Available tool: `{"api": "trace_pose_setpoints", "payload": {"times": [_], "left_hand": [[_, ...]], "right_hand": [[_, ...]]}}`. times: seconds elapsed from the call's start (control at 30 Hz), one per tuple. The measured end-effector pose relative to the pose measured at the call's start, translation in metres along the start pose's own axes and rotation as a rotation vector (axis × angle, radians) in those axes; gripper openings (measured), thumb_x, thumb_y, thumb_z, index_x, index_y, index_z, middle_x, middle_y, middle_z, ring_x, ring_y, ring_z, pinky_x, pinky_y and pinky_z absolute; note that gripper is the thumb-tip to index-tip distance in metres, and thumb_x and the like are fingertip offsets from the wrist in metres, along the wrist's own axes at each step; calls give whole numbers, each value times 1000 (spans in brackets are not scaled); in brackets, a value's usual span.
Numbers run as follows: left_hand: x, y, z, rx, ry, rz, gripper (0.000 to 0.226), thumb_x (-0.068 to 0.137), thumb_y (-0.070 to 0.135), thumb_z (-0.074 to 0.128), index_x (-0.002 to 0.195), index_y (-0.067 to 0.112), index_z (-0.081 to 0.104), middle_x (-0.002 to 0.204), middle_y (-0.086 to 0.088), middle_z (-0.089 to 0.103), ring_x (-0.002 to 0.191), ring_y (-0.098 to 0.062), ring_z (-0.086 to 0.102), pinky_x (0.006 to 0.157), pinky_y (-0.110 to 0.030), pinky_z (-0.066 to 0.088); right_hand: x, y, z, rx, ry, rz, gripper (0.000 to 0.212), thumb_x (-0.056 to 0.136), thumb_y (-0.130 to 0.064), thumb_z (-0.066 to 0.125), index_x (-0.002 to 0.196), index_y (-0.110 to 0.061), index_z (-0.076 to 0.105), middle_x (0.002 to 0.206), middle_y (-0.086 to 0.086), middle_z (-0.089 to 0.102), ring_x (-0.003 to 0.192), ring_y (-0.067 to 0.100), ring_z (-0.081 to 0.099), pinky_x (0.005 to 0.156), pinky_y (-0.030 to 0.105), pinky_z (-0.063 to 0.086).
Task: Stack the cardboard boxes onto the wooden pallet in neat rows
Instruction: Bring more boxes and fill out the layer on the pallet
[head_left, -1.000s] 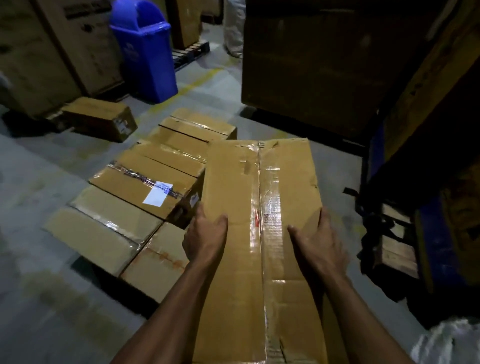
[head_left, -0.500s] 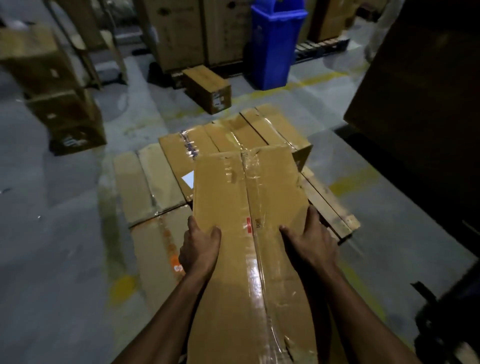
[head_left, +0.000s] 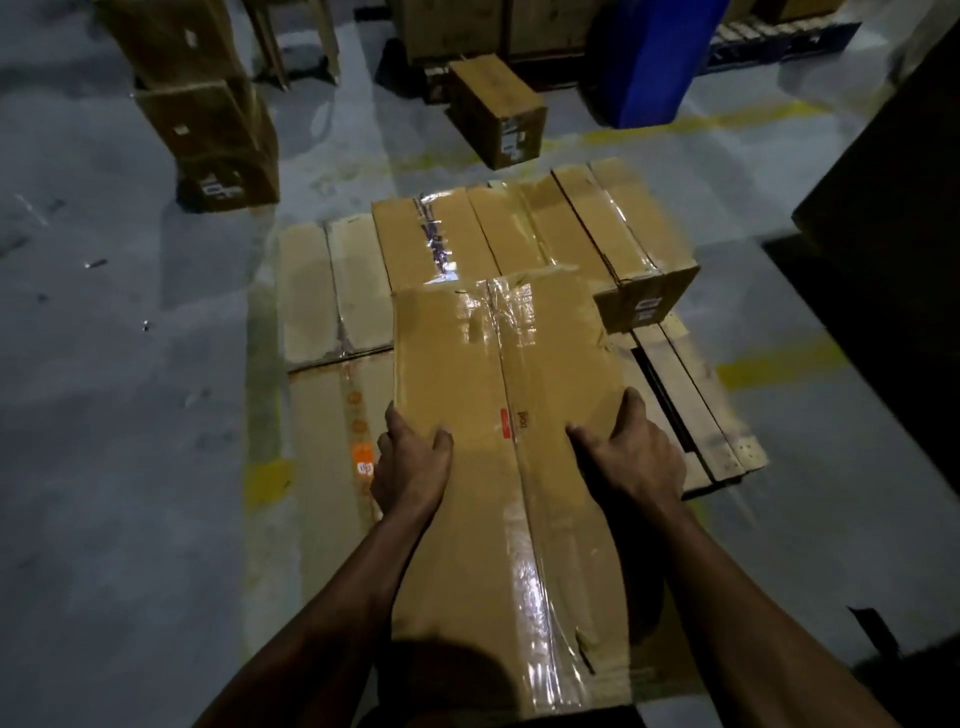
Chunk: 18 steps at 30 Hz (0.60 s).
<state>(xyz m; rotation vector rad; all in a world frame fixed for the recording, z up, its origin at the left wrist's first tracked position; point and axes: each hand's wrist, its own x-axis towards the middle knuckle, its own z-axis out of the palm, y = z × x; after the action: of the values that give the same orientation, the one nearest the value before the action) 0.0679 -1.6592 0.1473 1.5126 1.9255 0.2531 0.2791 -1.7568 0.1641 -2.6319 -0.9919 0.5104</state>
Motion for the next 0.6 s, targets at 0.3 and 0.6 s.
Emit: {"api": "trace_pose_setpoints", "payload": {"times": [0.3, 0.6], "left_hand": [[26, 20, 94, -60, 26, -216, 82, 94, 46, 58, 157, 16, 13, 153, -13, 40, 132, -40, 46, 105, -48, 39], [71, 14, 179, -68, 56, -218, 77, 91, 49, 62, 152, 18, 25, 143, -12, 51, 121, -38, 55, 97, -50, 48]], "right_hand": [[100, 46, 43, 31, -209, -40, 97, 78, -76, 59, 151, -28, 19, 131, 10, 59, 114, 37, 60, 94, 50, 49], [164, 83, 106, 67, -272, -17, 99, 75, -79, 57, 151, -32, 14, 137, 8, 57, 117, 37, 59, 97, 57, 48]]}}
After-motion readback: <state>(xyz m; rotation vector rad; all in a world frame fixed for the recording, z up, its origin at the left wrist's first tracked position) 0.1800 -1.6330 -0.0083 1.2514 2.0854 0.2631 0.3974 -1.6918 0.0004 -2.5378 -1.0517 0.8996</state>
